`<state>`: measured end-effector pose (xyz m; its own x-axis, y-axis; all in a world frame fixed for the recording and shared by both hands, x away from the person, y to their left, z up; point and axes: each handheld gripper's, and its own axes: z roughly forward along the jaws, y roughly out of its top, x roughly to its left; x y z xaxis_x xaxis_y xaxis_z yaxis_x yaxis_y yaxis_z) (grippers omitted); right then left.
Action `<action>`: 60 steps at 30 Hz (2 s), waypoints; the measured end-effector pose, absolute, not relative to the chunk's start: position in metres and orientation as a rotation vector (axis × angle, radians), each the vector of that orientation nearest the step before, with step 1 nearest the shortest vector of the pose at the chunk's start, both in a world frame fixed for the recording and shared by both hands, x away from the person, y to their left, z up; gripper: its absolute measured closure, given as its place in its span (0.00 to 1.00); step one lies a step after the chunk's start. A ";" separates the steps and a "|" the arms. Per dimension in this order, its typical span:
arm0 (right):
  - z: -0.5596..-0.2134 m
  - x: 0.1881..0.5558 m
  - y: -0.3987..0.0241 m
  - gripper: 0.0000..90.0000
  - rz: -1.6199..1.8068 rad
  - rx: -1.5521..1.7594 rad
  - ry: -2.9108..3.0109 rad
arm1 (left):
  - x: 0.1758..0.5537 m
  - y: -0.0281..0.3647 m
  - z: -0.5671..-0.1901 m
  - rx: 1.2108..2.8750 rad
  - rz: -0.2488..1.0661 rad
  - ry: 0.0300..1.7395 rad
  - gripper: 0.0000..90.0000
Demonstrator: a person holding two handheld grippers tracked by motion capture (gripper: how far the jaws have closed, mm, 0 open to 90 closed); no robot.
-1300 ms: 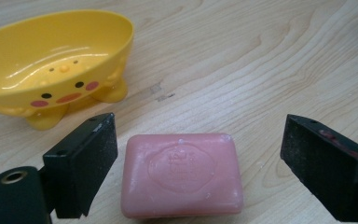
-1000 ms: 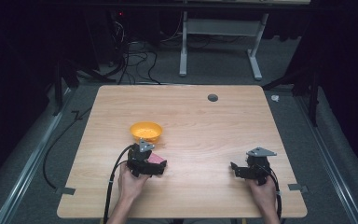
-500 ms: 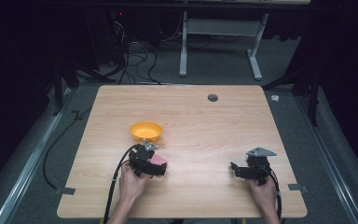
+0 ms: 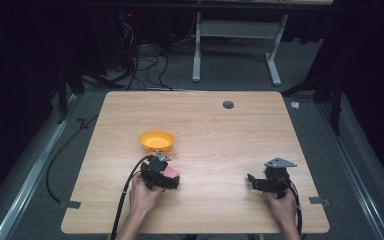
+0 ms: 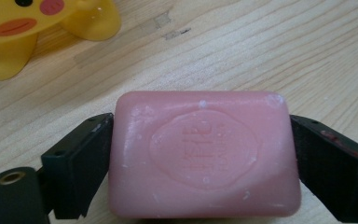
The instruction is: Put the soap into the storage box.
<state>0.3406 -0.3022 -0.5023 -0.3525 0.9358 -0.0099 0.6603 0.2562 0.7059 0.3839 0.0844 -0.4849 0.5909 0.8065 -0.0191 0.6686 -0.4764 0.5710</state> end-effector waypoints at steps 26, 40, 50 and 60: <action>-0.502 0.341 -0.302 0.18 0.860 1.447 2.104 | 0.387 0.081 -0.489 2.312 0.333 1.186 0.15; -0.502 0.341 -0.302 0.18 0.861 1.449 2.104 | 0.386 0.085 -0.482 2.278 0.362 1.222 0.15; -0.502 0.341 -0.302 0.18 0.860 1.446 2.105 | 0.380 0.089 -0.474 2.279 0.391 1.212 0.15; -0.502 0.341 -0.302 0.18 0.861 1.448 2.105 | 0.375 0.094 -0.465 2.252 0.382 1.216 0.15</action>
<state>0.3406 -0.3023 -0.5023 -0.3534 0.9354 -0.0101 0.6604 0.2571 0.7055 0.3753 0.0936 -0.4653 0.5511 0.8344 -0.0092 0.6791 -0.4420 0.5861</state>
